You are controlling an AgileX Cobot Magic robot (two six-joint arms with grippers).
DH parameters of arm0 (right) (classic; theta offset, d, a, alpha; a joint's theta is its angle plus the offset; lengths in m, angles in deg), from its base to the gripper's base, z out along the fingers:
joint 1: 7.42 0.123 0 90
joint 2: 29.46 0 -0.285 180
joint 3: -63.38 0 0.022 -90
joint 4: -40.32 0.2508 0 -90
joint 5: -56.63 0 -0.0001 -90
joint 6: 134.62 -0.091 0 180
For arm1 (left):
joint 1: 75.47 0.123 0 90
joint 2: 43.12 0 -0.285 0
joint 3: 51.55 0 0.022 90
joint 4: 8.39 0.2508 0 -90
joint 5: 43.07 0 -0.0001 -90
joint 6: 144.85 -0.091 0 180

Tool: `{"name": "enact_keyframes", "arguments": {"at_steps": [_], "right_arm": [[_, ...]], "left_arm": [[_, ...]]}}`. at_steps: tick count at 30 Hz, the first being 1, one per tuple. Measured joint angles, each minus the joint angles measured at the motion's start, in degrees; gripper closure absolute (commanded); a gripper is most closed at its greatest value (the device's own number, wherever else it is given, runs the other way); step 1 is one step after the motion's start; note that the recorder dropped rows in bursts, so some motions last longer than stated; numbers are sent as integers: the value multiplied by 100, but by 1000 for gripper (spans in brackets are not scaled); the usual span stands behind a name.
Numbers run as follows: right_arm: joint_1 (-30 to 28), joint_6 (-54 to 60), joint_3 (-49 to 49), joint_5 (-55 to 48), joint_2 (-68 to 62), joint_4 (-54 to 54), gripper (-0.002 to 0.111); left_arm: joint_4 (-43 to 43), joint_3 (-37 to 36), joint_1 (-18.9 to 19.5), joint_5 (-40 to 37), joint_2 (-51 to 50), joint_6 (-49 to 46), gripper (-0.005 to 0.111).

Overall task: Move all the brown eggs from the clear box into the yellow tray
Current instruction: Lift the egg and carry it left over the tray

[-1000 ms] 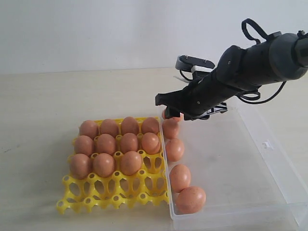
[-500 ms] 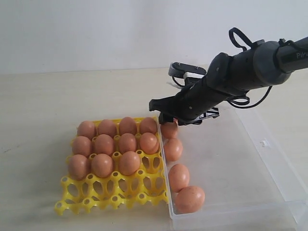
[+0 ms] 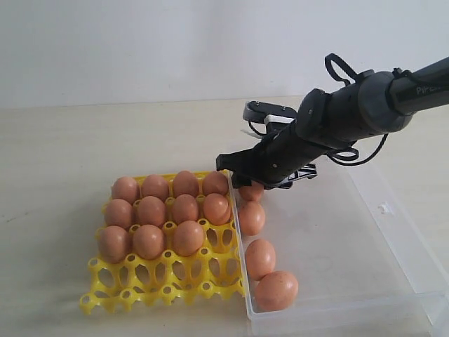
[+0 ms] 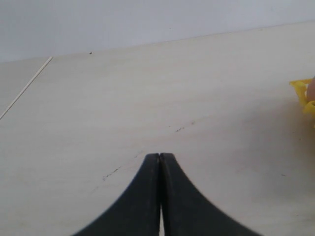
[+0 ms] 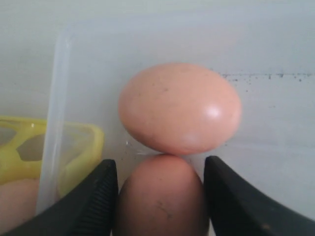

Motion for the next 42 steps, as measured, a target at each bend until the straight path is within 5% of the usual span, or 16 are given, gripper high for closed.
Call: {"name": "enact_keyframes", "arguments": {"at_steps": [6, 20, 27, 33, 42], "right_arm": [[0, 307, 0, 66, -12, 0, 108], [30, 622, 714, 703, 991, -280, 108], [1049, 622, 2301, 2037, 2774, -346, 108], [1918, 622, 2977, 2928, 2859, -67, 108], [2075, 622, 3022, 3545, 2325, -19, 108]], "left_arm": [[0, 0, 0, 0, 0, 0, 107], [0, 0, 0, 0, 0, 0, 107], [0, 0, 0, 0, 0, 0, 107], [0, 0, 0, 0, 0, 0, 107], [0, 0, 0, 0, 0, 0, 107]]}}
